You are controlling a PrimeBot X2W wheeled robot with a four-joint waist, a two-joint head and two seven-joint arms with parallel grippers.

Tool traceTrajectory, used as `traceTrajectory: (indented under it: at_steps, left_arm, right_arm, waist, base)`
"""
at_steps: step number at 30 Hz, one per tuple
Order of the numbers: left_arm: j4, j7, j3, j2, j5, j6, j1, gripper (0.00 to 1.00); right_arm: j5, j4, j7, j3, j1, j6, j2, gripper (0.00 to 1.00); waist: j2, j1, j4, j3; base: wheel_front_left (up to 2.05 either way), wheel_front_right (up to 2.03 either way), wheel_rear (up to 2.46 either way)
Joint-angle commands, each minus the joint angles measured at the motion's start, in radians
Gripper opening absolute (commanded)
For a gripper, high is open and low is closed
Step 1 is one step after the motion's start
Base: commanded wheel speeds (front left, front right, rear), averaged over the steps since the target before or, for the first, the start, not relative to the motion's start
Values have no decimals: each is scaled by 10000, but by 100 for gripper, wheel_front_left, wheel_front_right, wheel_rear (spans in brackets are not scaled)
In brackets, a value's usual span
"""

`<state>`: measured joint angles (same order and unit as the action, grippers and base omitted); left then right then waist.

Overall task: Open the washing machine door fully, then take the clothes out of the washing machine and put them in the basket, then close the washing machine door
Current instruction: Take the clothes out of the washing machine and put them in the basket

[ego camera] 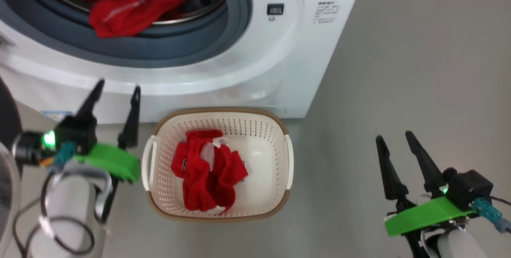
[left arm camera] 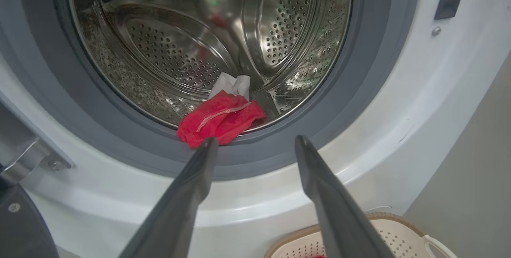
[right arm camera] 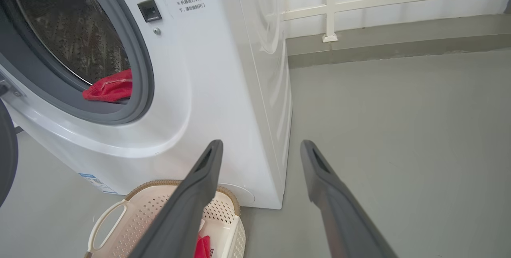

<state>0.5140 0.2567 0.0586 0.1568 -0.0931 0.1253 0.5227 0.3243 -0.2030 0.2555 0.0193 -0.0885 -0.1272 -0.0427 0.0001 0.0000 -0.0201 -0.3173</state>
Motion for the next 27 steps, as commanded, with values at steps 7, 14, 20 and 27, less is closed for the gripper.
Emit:
traceTrajectory:
  at_steps: [7, 14, 20, 27]
  left_arm:
    - [1913, 8, 313, 724, 910, -137, 2812, 100]
    - [3772, -33, 805, 972, 1419, -208, 4816, 100]
    - [5219, -126, 1271, 1158, 1834, -227, 6143, 100]
    - [6430, -279, 1526, 1396, 1995, -216, 7208, 100]
  right_arm:
    - [387, 298, 63, 468, -710, -35, -75, 100]
    - [548, 362, 63, 654, -1007, -35, -75, 100]
    - [625, 398, 63, 751, -1198, -35, -75, 100]
    - [633, 429, 63, 905, -1374, -35, -75, 100]
  waist:
    - [-1, 0, 479, -1221]
    - [-1, 0, 766, -1713]
    - [-1, 0, 907, -2064]
    - [-1, 0, 1086, -2343]
  base:
    - [0, 0, 0]
    - [0, 0, 0]
    - [0, 0, 0]
    - [0, 0, 0]
